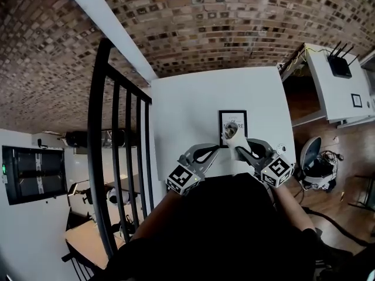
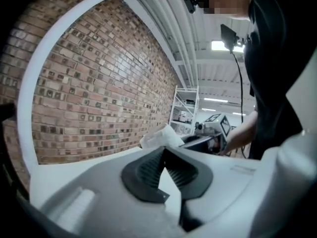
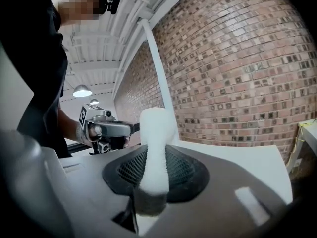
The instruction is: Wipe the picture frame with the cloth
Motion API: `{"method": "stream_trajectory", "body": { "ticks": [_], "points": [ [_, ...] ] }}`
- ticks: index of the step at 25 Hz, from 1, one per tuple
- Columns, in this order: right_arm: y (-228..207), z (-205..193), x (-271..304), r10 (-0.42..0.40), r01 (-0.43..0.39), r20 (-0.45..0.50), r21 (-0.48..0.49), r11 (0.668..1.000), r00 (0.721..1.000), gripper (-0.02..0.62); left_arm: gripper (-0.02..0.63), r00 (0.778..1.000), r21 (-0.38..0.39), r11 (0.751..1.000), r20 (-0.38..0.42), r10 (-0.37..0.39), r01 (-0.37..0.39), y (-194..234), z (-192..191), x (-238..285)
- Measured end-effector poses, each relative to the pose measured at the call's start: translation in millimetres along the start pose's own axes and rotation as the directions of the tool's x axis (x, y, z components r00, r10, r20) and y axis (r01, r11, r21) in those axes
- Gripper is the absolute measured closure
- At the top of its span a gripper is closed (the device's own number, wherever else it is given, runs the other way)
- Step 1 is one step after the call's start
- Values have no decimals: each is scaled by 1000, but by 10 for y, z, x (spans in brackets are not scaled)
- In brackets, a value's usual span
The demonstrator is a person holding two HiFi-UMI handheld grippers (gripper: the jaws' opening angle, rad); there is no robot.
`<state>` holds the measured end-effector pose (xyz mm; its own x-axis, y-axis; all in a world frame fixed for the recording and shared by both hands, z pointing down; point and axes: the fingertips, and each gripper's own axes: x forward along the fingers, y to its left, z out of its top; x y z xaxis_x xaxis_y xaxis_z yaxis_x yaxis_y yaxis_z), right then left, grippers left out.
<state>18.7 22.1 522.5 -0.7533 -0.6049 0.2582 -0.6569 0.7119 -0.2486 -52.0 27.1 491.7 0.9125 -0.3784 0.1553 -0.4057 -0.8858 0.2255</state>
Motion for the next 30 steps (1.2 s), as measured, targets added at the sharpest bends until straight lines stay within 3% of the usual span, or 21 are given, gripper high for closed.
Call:
{"method": "stream_trajectory", "body": {
  "ticks": [7, 12, 17, 22, 30],
  "points": [
    [-345, -260, 323, -6, 2, -121, -29, 1000, 993, 492, 606, 997, -27, 998, -48, 61, -63, 283, -158, 15],
    [-755, -566, 670, -11, -39, -290, -168, 985, 957, 492, 604, 989, -64, 988, -59, 136, -140, 402, -239, 116],
    [-1125, -977, 986, -28, -103, -450, -263, 959, 893, 492, 606, 980, -97, 976, -60, 192, -197, 335, -238, 283],
    [-1416, -1347, 1211, -57, -217, -615, -362, 907, 787, 492, 604, 964, -78, 962, -70, 255, -260, 295, -318, 252],
    [-1598, -1513, 1473, -123, -337, -706, -475, 813, 698, 492, 606, 948, -76, 947, -99, 303, -311, 238, -490, 243]
  ]
}}
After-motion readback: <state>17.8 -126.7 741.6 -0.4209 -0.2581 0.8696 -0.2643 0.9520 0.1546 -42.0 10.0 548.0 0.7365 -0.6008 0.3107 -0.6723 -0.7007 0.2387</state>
